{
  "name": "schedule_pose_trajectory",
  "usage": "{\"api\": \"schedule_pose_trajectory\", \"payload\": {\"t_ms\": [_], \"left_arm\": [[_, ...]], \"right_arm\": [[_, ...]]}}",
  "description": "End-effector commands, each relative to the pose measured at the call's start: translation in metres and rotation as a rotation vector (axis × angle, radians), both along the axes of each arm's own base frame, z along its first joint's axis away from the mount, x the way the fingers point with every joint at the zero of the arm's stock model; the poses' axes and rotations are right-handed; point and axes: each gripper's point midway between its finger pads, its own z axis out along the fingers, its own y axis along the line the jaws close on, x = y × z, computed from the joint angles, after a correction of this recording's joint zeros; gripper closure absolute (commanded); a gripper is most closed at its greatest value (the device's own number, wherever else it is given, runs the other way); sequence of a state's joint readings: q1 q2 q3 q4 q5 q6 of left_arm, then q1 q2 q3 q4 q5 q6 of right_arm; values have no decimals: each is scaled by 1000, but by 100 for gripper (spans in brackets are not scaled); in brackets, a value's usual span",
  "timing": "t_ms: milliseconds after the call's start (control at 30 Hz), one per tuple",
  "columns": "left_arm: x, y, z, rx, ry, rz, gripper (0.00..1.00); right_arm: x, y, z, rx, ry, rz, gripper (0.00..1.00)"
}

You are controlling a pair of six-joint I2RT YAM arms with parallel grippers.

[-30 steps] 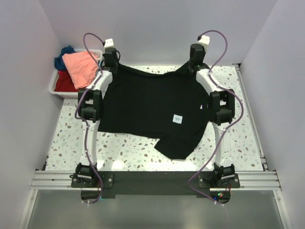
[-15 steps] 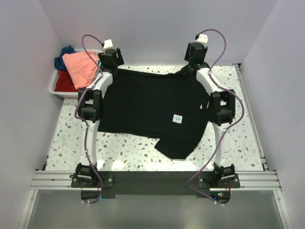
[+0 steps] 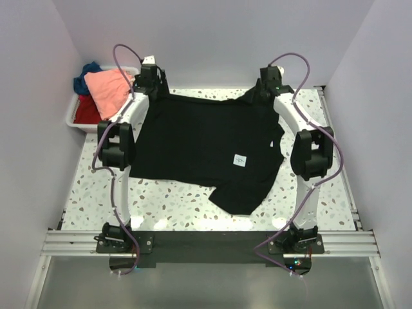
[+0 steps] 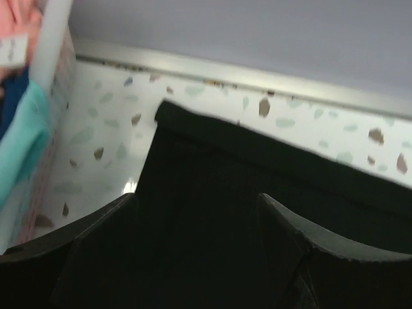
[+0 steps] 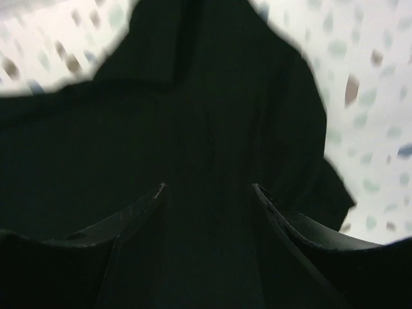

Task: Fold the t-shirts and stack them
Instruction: Flatten the tshirt out, then fold the tshirt

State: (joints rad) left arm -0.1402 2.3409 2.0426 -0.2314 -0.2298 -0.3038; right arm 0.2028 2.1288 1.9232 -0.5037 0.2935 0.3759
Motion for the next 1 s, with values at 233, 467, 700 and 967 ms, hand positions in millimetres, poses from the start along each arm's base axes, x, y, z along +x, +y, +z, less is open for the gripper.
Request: {"api": "schedule_pose_trajectory", "payload": {"t_ms": [233, 467, 700, 967], "left_arm": [[-128, -7, -25, -39, 276, -59, 25], [-173, -4, -52, -69, 343, -44, 26], [-190, -10, -66, -124, 368, -49, 28], [-202, -18, -85, -188, 408, -39, 30]], "right_arm": [[-150, 29, -36, 40, 315, 95, 46], [-210, 42, -61, 101, 366, 89, 47], [-259, 31, -76, 112, 433, 65, 48], [-293, 31, -95, 153, 488, 55, 48]]}}
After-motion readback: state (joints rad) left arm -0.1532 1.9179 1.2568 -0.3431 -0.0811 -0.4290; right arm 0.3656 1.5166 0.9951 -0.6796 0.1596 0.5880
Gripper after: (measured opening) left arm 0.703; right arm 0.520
